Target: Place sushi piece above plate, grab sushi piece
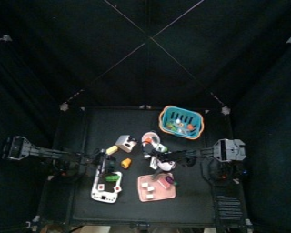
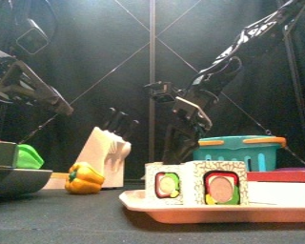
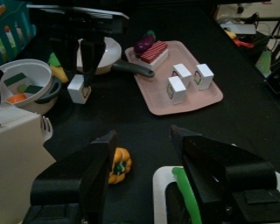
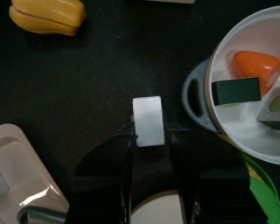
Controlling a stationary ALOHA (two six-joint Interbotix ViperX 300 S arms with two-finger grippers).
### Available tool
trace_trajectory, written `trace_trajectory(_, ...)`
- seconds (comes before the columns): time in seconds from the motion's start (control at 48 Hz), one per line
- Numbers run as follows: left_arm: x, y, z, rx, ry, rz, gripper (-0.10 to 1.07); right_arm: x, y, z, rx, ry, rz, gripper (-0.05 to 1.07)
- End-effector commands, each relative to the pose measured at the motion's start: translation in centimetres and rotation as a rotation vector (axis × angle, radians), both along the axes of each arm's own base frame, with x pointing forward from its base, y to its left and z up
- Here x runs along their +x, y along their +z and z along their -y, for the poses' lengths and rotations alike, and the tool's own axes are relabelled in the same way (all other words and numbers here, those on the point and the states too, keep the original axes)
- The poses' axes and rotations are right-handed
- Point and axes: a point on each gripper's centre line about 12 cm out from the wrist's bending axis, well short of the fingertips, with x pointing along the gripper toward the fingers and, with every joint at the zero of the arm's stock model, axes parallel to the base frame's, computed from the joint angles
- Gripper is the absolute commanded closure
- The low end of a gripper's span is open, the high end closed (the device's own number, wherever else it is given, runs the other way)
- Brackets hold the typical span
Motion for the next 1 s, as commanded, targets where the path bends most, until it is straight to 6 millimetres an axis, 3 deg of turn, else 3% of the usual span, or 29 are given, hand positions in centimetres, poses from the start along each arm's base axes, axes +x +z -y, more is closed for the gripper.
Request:
trace_trajectory(0.0,0.3,0.4,-0.1,0.0,0.003,0.015,0.09,0.7,1.5,0.1,0.001,-0.006,0.042,0.35)
trace_trajectory(0.333,0.3,0.4,0.0,0.0,0.001,0.015,0.09,0.8,1.5,0.0,0.002,-0.004,0.043,0.15)
trace_trajectory(0.854,0.3,0.4,-0.1,0.0,0.003,0.015,0.09,1.2,1.9,-0.4,-0.014,0.005,0.034,0.14)
trace_trajectory(0.979,0.4,0.5,-0.1,0.004,0.0,0.017,0.09,1.1,3.3,-0.8,-0.021,0.003,0.043,0.14)
